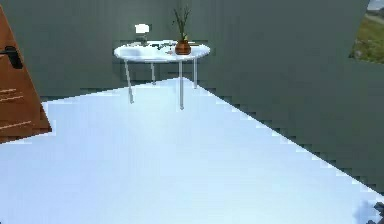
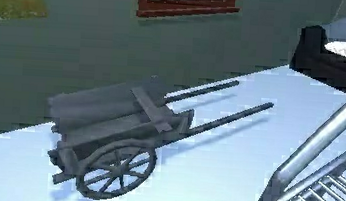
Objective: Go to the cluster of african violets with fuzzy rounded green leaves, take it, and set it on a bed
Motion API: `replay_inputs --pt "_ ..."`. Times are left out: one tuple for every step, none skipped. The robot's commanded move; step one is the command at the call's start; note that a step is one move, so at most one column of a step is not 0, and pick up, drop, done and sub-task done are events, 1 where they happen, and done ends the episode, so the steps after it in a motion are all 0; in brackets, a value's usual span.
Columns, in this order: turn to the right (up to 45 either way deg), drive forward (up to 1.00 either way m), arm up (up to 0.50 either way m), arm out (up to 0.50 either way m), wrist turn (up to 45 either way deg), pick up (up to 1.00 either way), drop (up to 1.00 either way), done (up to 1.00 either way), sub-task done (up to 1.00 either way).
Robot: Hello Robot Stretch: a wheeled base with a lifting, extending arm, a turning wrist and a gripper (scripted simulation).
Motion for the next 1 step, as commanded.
replay_inputs --pt "-30.0 0.0 0.0 0.0 0.0 0.0 0.0 0.0 0.0"
